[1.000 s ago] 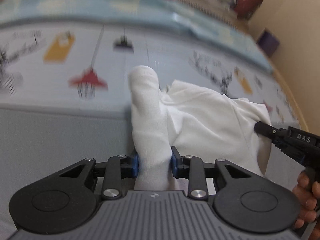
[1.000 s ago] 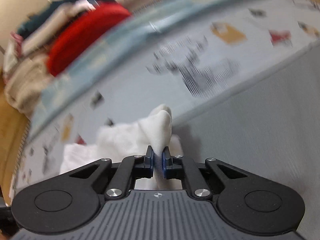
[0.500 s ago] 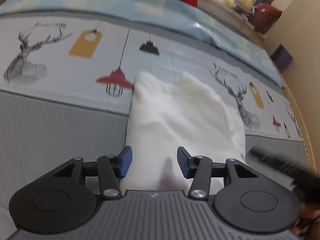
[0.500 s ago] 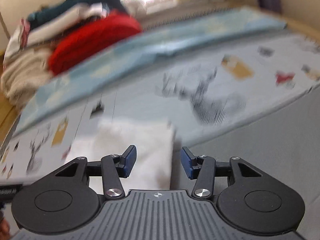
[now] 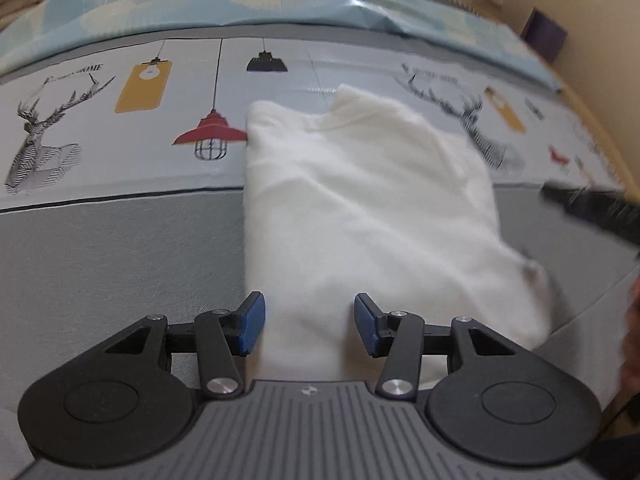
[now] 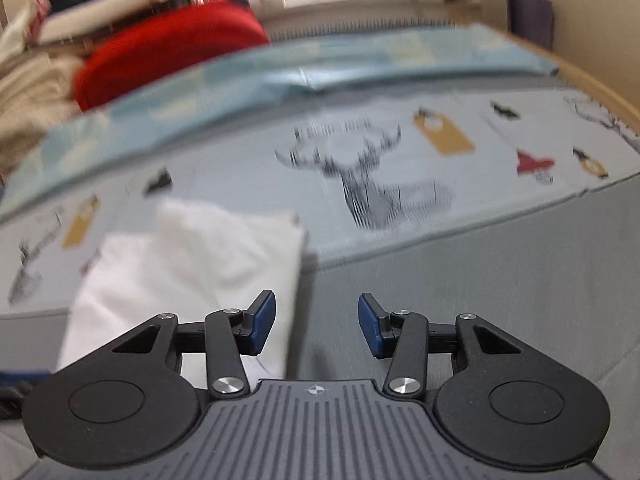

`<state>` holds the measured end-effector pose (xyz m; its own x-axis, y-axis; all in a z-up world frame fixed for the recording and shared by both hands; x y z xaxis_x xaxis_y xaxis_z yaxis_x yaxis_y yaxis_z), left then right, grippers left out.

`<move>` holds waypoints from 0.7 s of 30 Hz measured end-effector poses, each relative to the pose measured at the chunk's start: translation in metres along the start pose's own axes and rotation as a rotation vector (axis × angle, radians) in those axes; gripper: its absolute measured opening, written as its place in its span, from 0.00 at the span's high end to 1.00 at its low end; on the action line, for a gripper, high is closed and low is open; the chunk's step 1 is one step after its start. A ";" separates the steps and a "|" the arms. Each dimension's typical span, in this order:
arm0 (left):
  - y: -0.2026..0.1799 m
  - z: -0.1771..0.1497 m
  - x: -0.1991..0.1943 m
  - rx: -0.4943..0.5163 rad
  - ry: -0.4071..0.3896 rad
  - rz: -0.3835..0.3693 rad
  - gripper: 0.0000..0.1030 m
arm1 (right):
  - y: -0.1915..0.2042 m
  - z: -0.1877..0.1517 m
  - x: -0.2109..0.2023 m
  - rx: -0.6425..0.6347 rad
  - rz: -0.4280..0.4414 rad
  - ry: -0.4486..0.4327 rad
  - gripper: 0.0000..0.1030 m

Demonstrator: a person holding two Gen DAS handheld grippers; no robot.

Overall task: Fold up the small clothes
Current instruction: 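Open both grippers and lift them away from the folded shirt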

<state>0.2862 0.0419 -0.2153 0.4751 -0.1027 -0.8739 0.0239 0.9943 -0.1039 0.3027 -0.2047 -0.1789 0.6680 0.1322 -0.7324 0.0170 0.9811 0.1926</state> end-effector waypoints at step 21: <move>0.026 -0.018 -0.075 0.073 -0.129 0.216 0.20 | -0.006 -0.012 -0.057 -0.201 -0.091 0.075 0.46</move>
<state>0.2356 0.0745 -0.1613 0.5840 0.1121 -0.8040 -0.0288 0.9927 0.1175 0.2559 -0.2161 -0.1460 0.6132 0.0450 -0.7887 -0.0788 0.9969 -0.0044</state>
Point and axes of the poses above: each gripper's, at about its wrist camera, not at the fingertips, and x roughly the way its jaws point, y to its left, z to its top, the point moved 10 cm from there along x, roughly the way its jaws point, and after that the axes turned 2 degrees about z, right-handed, at the moved point
